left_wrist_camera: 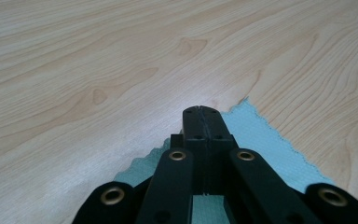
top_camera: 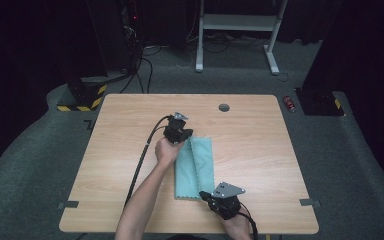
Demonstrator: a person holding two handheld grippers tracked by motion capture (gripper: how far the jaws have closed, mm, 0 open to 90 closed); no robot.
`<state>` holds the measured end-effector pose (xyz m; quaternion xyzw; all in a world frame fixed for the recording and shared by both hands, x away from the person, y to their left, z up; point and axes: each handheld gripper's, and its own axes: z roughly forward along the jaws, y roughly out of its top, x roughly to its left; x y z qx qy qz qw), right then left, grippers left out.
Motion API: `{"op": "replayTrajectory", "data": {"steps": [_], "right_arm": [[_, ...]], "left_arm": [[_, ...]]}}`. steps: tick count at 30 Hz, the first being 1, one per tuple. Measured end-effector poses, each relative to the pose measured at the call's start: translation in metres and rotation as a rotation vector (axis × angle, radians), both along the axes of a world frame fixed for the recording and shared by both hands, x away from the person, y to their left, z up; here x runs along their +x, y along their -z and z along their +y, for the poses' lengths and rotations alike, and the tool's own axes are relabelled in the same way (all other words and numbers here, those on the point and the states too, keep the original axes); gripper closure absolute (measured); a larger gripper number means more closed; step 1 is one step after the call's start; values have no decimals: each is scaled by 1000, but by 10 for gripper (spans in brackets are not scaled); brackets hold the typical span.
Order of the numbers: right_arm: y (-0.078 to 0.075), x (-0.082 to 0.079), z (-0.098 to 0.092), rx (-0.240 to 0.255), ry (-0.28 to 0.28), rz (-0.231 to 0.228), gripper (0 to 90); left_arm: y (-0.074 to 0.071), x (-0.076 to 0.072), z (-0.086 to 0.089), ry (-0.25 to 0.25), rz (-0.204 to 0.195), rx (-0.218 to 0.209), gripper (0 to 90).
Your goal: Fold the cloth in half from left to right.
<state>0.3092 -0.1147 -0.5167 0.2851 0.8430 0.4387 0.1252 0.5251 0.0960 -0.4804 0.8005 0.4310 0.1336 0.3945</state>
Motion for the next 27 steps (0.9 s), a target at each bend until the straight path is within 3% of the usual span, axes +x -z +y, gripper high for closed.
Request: {"op": "replayTrajectory", "data": {"steps": [18,27], "right_arm": [[1,-6,-21,-47,38,-4,900],[2,-8,-23,-64,40,-5,900]], "left_arm": [[7,4,-31,56,9,1,900],[8,6,-43,78,9,25,900]]}}
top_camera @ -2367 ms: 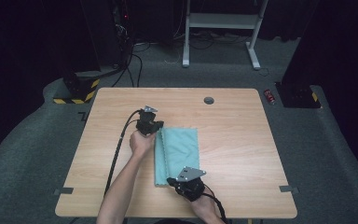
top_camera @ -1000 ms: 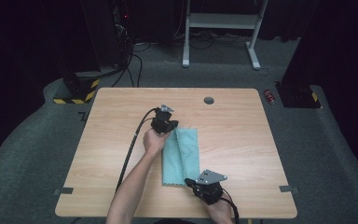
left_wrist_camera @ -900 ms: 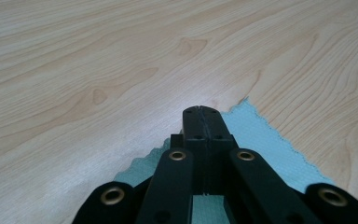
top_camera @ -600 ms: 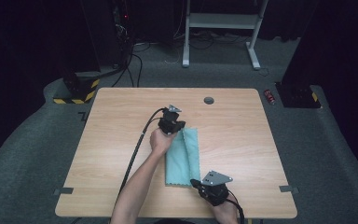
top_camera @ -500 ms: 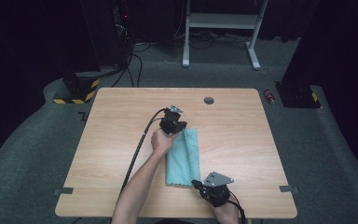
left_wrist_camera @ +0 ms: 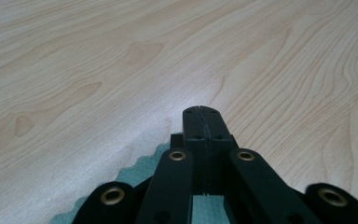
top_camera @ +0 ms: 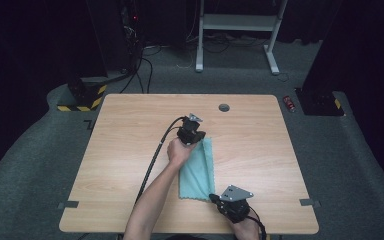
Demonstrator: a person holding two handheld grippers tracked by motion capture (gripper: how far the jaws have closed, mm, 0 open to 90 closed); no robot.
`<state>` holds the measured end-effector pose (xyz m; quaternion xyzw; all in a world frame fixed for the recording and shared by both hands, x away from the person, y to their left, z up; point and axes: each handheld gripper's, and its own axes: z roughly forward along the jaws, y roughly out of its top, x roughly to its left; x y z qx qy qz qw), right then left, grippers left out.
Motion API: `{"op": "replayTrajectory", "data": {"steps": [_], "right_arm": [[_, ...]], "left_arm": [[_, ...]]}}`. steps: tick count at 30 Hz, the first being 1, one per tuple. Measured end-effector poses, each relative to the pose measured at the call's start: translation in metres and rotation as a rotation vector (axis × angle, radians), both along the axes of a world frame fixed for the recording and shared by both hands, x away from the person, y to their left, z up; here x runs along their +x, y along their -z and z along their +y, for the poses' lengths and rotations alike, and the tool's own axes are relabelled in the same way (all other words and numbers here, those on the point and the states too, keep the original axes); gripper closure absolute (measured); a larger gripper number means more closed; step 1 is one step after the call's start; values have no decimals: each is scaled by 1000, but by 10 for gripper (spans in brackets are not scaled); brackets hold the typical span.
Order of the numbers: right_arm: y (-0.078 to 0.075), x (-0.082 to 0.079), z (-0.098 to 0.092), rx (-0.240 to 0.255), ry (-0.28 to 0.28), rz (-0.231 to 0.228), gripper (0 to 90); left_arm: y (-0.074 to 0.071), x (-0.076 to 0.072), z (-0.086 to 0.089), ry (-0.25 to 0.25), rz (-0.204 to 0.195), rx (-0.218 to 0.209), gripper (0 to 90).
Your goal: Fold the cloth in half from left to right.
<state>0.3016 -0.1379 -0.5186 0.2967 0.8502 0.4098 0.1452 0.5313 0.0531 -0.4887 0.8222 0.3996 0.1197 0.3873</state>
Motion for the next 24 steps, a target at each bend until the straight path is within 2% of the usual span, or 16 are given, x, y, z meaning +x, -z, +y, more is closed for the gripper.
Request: {"op": "replayTrajectory", "data": {"steps": [10,20,24], "right_arm": [[1,0,-4,-14,10,0,900],[3,1,-5,-27,22,24,898],[4,2,-4,-32,21,28,897]], "left_arm": [[-1,2,-11,22,-5,13,900],[9,5,-21,22,10,18,900],[11,6,-22,29,2,22,899]]}}
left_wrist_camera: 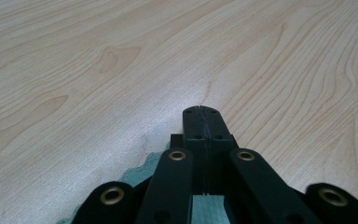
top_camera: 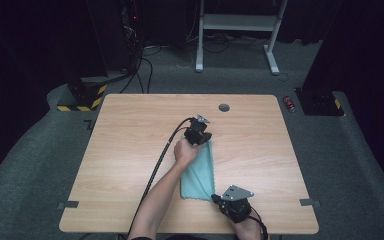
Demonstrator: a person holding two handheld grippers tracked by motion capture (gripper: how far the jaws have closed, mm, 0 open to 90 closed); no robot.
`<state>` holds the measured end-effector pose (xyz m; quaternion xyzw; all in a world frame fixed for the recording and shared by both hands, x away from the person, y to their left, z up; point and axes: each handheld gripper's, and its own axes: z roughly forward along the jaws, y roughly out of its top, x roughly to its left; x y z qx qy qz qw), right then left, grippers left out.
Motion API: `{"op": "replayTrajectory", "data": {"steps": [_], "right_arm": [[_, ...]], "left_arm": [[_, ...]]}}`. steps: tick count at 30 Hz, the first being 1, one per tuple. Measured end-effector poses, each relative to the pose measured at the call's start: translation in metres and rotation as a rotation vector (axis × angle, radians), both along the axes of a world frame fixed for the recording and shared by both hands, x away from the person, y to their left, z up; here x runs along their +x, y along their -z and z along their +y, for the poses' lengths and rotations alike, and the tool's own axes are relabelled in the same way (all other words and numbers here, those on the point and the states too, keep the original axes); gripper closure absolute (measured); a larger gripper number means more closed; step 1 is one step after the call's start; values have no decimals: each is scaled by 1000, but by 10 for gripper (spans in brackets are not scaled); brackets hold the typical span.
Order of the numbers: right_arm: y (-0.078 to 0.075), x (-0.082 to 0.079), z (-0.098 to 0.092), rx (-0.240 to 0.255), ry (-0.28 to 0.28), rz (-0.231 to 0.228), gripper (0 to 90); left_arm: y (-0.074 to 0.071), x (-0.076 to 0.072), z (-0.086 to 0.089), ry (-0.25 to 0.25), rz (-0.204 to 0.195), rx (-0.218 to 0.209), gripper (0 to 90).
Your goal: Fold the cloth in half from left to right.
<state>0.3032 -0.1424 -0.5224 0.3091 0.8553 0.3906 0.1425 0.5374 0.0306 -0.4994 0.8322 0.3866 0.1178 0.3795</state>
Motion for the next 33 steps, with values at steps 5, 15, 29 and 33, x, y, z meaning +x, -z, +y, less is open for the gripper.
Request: {"op": "replayTrajectory", "data": {"steps": [5,15,29,33], "right_arm": [[0,0,0,-1,1,7,895],[-1,2,-5,34,1,30,774],[-13,46,-5,90,50,12,619],[-12,63,6,51,56,11,607]], "left_arm": [[2,0,-4,2,1,4,899],[-1,-1,-4,23,-21,-24,785],[-5,-47,51,-35,-37,8,599],[-2,-71,73,-64,-48,33,573]]}}
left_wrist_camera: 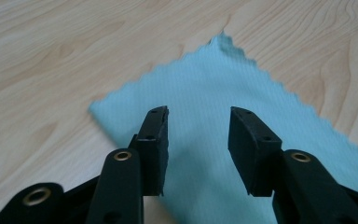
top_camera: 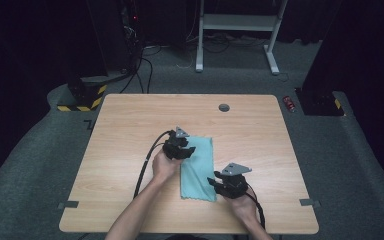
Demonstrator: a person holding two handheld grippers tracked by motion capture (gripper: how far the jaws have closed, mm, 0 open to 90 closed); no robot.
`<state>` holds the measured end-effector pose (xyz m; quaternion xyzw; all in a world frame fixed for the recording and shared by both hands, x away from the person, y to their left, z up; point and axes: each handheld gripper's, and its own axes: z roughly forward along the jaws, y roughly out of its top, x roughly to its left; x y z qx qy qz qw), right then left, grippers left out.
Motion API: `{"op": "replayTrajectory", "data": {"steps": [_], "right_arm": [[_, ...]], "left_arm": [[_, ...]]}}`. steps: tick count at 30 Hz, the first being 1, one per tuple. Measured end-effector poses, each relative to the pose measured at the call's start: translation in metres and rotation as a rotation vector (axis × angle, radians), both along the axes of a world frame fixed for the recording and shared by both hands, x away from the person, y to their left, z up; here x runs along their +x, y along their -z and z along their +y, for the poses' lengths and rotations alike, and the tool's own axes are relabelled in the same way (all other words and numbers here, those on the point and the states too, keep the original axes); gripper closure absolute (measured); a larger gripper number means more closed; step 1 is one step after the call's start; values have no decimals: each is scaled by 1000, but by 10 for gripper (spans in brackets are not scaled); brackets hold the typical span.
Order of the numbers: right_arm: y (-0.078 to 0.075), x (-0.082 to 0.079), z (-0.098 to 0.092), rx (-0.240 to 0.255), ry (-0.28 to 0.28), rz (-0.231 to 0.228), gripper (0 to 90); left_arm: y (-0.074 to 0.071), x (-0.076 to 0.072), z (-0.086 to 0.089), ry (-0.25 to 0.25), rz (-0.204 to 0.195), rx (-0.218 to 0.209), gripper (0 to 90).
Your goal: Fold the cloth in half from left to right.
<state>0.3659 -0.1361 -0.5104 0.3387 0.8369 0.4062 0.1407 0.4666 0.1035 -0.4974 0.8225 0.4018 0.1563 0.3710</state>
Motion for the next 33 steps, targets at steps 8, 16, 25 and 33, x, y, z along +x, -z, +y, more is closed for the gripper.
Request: {"op": "replayTrajectory", "data": {"steps": [8,16,25,33], "right_arm": [[2,15,10,-23,0,13,604],[8,21,11,-27,11,34,603],[11,24,12,-40,8,29,599],[11,24,12,-43,6,33,593]], "left_arm": [[-2,-36,5,31,-3,5,487],[5,-63,9,47,27,18,438],[13,-77,20,16,48,17,402],[16,-85,17,27,44,29,380]]}}
